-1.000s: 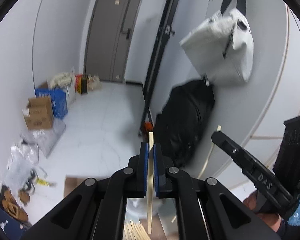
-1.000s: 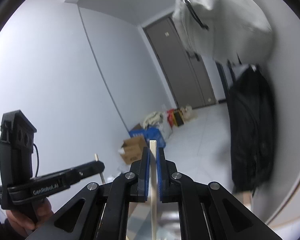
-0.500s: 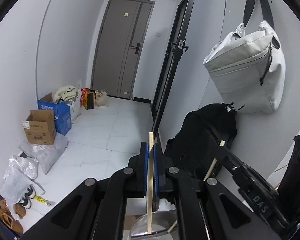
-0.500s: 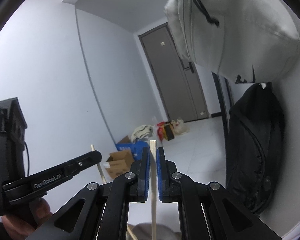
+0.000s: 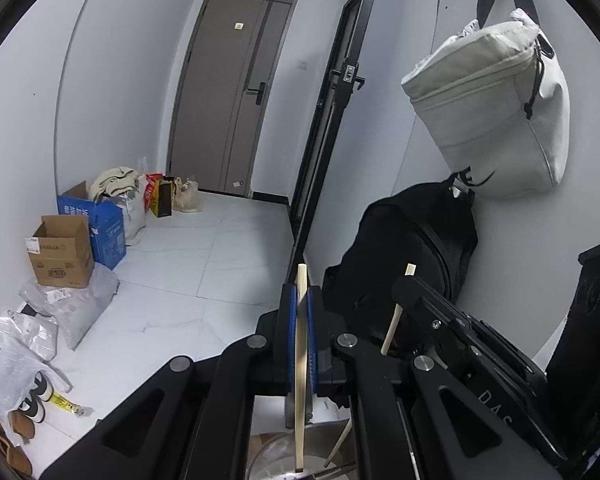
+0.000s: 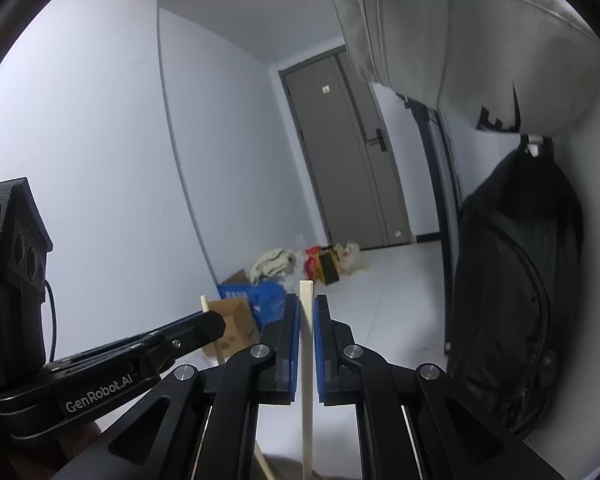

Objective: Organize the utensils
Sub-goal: 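Lift both held chopsticks up and carry them over the white holder, then open both grippers to drop the chopsticks into the holder, then withdraw both grippers from the holder back toward the pile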

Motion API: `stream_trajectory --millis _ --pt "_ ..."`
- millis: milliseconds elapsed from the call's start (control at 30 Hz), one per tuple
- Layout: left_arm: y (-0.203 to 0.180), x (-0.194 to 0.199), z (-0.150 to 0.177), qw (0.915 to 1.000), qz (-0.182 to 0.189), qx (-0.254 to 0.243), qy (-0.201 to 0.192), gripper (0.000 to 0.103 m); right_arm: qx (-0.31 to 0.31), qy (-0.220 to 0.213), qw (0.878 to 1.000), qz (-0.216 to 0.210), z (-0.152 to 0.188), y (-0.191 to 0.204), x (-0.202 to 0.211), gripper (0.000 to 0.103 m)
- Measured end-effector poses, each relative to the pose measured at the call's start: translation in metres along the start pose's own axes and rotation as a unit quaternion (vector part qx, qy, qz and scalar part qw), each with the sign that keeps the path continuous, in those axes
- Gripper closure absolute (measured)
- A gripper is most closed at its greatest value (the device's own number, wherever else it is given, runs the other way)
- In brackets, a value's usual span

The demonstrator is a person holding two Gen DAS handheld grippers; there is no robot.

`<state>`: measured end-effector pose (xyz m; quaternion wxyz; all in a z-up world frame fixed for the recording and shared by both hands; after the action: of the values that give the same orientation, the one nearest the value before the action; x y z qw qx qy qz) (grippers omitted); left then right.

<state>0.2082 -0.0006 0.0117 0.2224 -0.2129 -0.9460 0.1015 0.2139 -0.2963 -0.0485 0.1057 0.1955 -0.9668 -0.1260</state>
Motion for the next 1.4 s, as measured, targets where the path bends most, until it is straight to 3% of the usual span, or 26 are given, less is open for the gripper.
stream_trajectory --millis 233,533,633,733,800,833,933,1000,1133,1400 --pt "-0.011 0.001 0.005 0.9992 0.031 -0.019 0.016 0.102 -0.004 0.013 1.0 -0.009 0.012 -0.006 0.003 0.097" --pt "-0.019 -0.001 0.012 0.9944 0.077 -0.015 0.072 0.101 0.005 0.056 0.998 -0.03 0.027 -0.009 0.015 0.096" --pt "-0.022 0.004 0.013 0.9937 0.07 -0.018 0.086 0.084 -0.007 0.07 0.997 -0.037 0.033 -0.011 0.023 0.095" --pt "-0.022 0.012 0.013 0.994 0.068 -0.014 0.084 0.068 -0.018 0.081 0.996 -0.038 0.037 -0.011 0.037 0.08" --pt "-0.02 0.019 0.011 0.9947 0.06 -0.001 0.083 0.065 -0.032 0.079 0.996 -0.037 0.035 -0.016 0.044 0.055" --pt "-0.018 0.023 0.011 0.9953 0.052 0.003 0.081 0.062 -0.042 0.078 0.995 -0.038 0.034 -0.02 0.049 0.05" --pt "-0.015 0.037 0.011 0.9973 0.027 0.01 0.068 0.058 -0.058 0.076 0.995 -0.031 0.032 -0.029 0.064 0.047" --pt "-0.015 0.047 0.012 0.9978 0.013 0.011 0.064 0.055 -0.066 0.079 0.994 -0.023 0.031 -0.035 0.072 0.04" --pt "-0.019 0.064 0.015 0.9986 -0.019 0.008 0.048 0.04 -0.074 0.079 0.994 -0.014 0.034 -0.038 0.092 0.036" --pt "-0.021 0.094 0.027 0.9964 -0.071 0.013 0.043 0.034 -0.068 0.077 0.995 -0.01 0.035 -0.031 0.132 0.022"
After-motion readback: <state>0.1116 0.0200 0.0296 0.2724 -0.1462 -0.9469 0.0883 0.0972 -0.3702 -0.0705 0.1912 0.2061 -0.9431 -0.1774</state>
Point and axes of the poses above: each gripper's, at about its wrist camera, not at the fingertips, and x roughly against the way its jaws point, y to its left, z to its underside, the point moved 4 cm from there along -x, roughly the way its jaws point, and after that the axes turned 5 degrees about z, right-handed, at the moved point
